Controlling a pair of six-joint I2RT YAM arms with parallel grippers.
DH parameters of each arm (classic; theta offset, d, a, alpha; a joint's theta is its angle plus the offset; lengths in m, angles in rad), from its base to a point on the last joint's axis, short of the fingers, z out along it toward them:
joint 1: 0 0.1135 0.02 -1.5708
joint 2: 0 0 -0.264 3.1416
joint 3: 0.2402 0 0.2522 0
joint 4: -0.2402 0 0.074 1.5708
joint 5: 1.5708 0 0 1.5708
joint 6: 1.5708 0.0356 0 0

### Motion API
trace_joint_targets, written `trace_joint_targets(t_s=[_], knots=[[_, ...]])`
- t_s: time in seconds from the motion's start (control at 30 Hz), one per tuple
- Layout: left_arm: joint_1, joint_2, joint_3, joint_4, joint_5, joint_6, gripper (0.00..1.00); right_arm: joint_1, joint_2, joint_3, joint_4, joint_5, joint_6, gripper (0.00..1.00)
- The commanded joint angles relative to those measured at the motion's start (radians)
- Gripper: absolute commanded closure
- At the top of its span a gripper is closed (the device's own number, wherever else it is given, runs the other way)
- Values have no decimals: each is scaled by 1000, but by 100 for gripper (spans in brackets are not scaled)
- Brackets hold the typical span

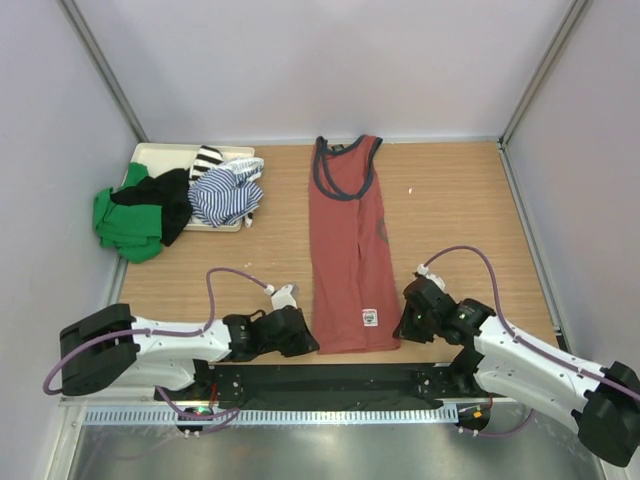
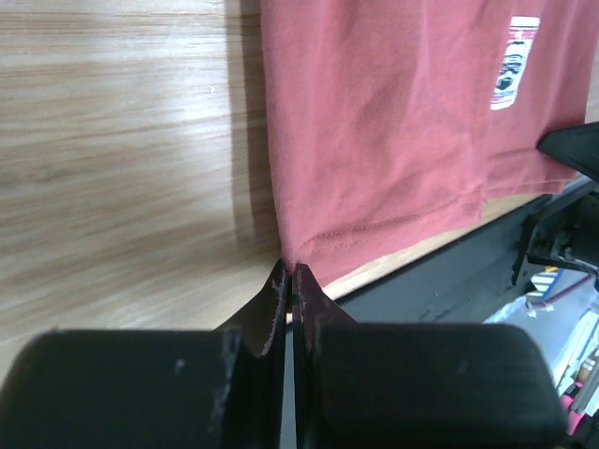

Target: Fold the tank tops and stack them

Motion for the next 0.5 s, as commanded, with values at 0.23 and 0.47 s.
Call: trace_joint_targets(t_s=[0.23,0.47], knots=[[-8,-208,111,-240,-40,22,100,9,-102,186,-139,39,-33,99],[39,-234,257,-407,-118,119,100,9,39,335,-105,179,-81,99]])
